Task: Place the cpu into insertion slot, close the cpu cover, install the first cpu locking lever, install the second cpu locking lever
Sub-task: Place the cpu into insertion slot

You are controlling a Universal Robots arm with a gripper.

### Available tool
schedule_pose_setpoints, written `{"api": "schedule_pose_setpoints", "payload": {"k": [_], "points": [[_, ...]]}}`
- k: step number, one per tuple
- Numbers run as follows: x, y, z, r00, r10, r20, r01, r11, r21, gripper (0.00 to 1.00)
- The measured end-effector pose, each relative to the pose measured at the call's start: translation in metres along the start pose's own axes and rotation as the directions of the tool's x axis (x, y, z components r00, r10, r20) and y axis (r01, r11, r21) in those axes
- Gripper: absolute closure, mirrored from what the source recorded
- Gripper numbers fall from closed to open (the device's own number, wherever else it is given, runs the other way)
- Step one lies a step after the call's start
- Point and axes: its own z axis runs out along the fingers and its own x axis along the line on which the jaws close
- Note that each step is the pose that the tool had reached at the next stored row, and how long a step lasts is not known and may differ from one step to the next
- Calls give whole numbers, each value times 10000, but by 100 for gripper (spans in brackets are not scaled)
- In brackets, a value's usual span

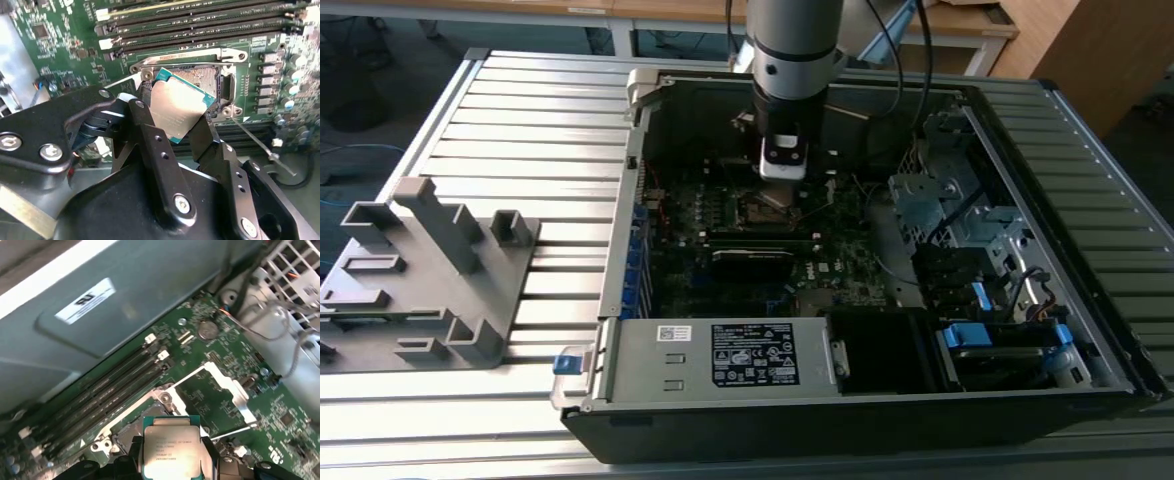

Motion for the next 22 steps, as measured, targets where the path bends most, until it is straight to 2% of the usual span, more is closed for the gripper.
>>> {"api": "schedule_pose_setpoints", "payload": {"k": [4, 8, 11, 15, 16, 22], "points": [[0, -1, 4, 9974, 716, 75, -716, 9974, 19, 46], [0, -1, 8, 9894, 1442, 153, -1443, 9895, 32, 46], [0, -1, 11, 9802, 1971, 210, -1972, 9804, 37, 46], [0, -2, 13, 9630, 2680, 289, -2682, 9634, 42, 46], [0, -2, 13, 9600, 2784, 301, -2787, 9604, 43, 46], [0, -2, 14, 9589, 2821, 305, -2824, 9593, 42, 46]]}}
